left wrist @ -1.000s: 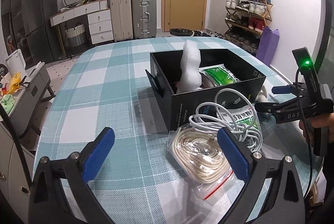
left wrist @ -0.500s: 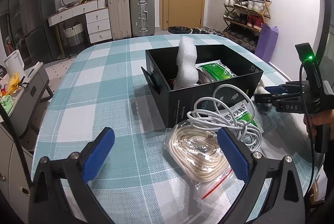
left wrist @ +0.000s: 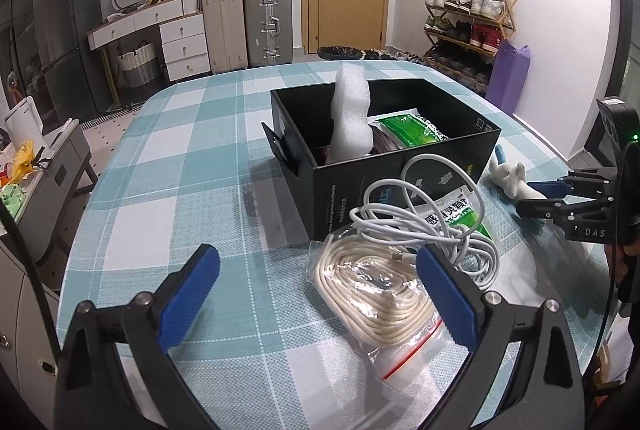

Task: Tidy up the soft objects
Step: 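Reach the right tool to the white plush toy and grasp it, then grasp the bagged white rope with the left tool while the right tool holds the plush toy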

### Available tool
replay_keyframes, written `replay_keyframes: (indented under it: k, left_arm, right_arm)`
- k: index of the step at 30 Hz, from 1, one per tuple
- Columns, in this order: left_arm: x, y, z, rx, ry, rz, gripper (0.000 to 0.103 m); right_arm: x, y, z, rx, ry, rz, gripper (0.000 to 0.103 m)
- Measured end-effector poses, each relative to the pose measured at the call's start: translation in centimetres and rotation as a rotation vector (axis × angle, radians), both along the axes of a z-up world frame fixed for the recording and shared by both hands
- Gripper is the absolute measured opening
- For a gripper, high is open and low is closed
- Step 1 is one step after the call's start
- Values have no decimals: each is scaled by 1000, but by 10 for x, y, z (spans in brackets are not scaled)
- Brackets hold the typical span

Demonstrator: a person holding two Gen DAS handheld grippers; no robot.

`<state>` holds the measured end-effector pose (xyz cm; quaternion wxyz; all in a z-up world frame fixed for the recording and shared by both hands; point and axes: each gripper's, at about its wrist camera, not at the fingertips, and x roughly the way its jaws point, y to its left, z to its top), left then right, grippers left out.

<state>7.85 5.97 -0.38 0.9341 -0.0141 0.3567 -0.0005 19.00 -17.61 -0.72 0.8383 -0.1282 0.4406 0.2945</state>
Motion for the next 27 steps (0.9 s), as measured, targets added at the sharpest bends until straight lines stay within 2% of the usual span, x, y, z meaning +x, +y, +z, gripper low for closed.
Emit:
replay_keyframes:
  k: [5,9,12,13,14,23,27]
  left_arm:
    - [0,-1,1,2,2,-1,100]
    - [1,-1,0,1,10,-2,99]
    - [1,-1,-1,2,13,-6,100]
    - [1,-1,-1,0,14,-7,99]
    - [1,-1,-2,-2,17,-10,99]
    - [6,-4,-10,-18,73,-50,99]
    - [9,-9,-15,-55,112,-88,99]
  right_arm:
    - [5,5,-3,-26,-7,-14,42]
    - [11,10,-4,-32,-15,-23,43]
    - [11,13,-4,-30,-25,-22,42]
    - [10,13,-4,-29,-28,-19,36]
    - [10,13,-3,-24,-29,-17,35]
    - [2,13,14,13,-77,10,34]
    - [0,14,16,17,-80,17,34]
